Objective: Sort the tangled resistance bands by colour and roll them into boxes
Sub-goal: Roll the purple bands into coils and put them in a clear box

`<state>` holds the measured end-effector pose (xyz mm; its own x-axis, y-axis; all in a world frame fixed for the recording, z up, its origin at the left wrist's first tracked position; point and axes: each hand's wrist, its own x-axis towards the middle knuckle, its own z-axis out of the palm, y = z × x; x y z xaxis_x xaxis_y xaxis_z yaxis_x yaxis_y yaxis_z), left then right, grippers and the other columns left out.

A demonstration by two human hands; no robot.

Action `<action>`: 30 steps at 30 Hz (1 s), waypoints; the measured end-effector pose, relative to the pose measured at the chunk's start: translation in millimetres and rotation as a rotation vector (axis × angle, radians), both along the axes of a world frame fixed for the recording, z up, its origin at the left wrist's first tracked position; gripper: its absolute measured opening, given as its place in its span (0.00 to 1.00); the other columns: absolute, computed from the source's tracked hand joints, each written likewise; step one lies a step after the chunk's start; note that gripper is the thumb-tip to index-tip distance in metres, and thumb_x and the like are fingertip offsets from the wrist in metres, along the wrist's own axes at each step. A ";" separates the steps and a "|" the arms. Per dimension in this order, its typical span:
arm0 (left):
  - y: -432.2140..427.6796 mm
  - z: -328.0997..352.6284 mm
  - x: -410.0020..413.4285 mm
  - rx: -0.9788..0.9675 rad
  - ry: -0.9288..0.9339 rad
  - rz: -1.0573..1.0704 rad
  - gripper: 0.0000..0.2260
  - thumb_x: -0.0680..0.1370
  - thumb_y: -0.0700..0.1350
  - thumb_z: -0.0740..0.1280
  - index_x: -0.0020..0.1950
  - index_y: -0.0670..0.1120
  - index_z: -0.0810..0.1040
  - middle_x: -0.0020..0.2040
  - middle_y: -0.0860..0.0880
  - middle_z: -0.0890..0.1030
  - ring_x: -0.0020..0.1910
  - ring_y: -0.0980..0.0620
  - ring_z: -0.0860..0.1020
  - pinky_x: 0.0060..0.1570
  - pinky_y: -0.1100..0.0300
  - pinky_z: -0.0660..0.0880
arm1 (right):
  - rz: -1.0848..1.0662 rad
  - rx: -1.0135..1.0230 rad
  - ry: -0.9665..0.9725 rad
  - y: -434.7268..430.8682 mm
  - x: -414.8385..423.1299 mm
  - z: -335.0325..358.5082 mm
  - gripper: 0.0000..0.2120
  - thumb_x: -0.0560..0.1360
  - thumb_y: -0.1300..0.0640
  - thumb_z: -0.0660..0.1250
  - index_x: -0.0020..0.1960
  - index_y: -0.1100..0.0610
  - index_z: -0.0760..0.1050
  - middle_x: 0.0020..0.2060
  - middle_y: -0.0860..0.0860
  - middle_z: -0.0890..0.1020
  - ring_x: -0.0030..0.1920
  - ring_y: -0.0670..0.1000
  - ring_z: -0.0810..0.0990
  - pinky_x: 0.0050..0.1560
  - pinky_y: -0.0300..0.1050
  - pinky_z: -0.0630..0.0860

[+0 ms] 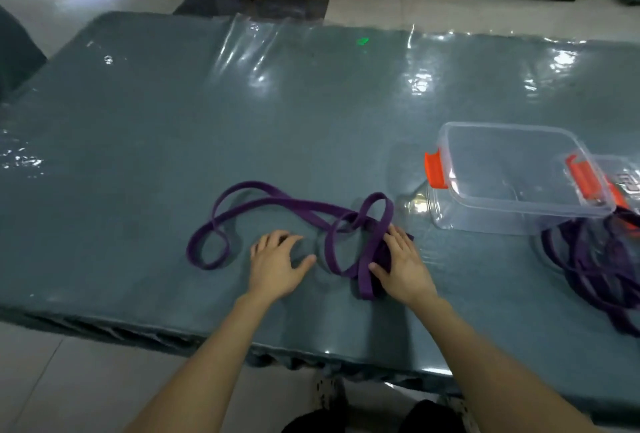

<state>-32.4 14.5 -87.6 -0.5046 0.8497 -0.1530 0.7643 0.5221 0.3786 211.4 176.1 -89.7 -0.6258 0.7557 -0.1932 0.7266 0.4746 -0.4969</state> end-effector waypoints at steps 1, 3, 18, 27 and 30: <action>2.7 -3.6 4.0 -0.001 0.017 0.017 0.28 0.81 0.70 0.66 0.76 0.57 0.77 0.73 0.50 0.74 0.74 0.44 0.70 0.76 0.44 0.66 | -0.040 -0.067 0.055 5.1 0.3 2.5 0.39 0.79 0.48 0.76 0.84 0.55 0.63 0.82 0.52 0.67 0.84 0.55 0.60 0.84 0.56 0.59; 7.3 -9.6 11.0 -0.056 0.083 0.000 0.30 0.79 0.71 0.66 0.76 0.57 0.76 0.74 0.47 0.72 0.74 0.41 0.70 0.76 0.41 0.67 | -0.167 -0.226 0.168 14.9 3.6 8.6 0.39 0.75 0.50 0.80 0.81 0.49 0.65 0.71 0.46 0.75 0.74 0.51 0.71 0.75 0.51 0.69; -63.2 -2.4 -55.1 0.165 0.255 0.484 0.20 0.75 0.44 0.75 0.67 0.46 0.79 0.62 0.42 0.81 0.64 0.37 0.76 0.68 0.39 0.73 | 0.014 0.048 0.056 13.1 -40.0 64.4 0.20 0.71 0.70 0.62 0.59 0.62 0.83 0.63 0.57 0.83 0.65 0.63 0.79 0.68 0.56 0.77; -68.1 53.1 -85.2 0.331 -0.247 0.217 0.10 0.85 0.38 0.69 0.63 0.49 0.83 0.52 0.48 0.87 0.55 0.46 0.85 0.63 0.46 0.79 | 0.126 -0.095 0.296 -31.6 -137.8 126.7 0.13 0.79 0.53 0.76 0.62 0.55 0.85 0.53 0.50 0.87 0.52 0.50 0.85 0.60 0.48 0.81; -53.5 97.3 -74.4 0.460 -0.438 0.051 0.13 0.83 0.43 0.67 0.58 0.62 0.81 0.49 0.58 0.86 0.51 0.57 0.84 0.57 0.59 0.78 | 0.150 -0.413 0.320 -33.0 -162.1 136.2 0.20 0.77 0.47 0.79 0.65 0.56 0.85 0.56 0.48 0.88 0.55 0.47 0.86 0.61 0.45 0.82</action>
<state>-106.8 -39.0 9.7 -0.5198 0.8540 0.0204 0.4658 0.2634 0.8447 49.3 143.1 46.5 -0.7973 0.5551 -0.2371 0.4476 0.2802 -0.8492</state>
